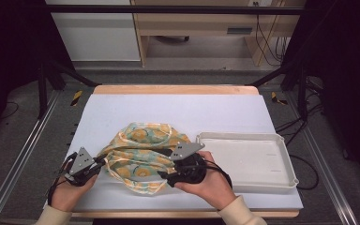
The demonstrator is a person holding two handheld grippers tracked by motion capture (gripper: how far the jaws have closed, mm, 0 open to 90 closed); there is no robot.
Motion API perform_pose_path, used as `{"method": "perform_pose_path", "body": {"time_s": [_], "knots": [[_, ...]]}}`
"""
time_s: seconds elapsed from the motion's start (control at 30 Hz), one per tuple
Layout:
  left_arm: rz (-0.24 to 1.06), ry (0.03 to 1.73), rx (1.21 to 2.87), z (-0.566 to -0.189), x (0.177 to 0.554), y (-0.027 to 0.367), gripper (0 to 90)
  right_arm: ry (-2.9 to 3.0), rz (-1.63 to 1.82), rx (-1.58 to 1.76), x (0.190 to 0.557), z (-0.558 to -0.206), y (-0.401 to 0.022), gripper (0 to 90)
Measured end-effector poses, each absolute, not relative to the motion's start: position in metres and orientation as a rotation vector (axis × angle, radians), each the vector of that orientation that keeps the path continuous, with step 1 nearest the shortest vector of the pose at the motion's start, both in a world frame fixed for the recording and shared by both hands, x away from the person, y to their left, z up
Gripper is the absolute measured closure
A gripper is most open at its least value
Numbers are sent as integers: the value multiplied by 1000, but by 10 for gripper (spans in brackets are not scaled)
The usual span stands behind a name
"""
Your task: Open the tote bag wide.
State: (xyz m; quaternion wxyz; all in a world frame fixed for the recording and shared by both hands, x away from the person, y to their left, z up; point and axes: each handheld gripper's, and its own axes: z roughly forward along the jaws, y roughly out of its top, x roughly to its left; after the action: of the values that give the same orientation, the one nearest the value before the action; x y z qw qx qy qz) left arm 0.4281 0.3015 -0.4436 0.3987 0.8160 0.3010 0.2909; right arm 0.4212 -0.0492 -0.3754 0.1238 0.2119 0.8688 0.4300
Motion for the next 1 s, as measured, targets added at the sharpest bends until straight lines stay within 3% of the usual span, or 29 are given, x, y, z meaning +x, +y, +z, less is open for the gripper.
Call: {"method": "perform_pose_path", "body": {"time_s": [0.2,0.37,0.4,0.6,0.67,0.8,1.0], "knots": [[782,769,1947,-430,418,309,848,2593,1099,685,459,-406,-36,462],[750,778,1938,-427,416,312,850,2614,1090,671,466,-413,-33,848],[725,775,1960,-428,416,312,846,2600,1102,680,466,-411,-34,885],[673,754,1990,-422,411,312,709,2514,1112,708,457,-403,-48,900],[642,762,1955,-414,409,312,583,2496,1122,733,455,-404,-53,900],[607,750,1913,-394,409,313,449,2500,1124,736,454,-407,-54,900],[558,696,1935,-374,410,308,388,2508,1109,714,449,-413,-54,900]]}}
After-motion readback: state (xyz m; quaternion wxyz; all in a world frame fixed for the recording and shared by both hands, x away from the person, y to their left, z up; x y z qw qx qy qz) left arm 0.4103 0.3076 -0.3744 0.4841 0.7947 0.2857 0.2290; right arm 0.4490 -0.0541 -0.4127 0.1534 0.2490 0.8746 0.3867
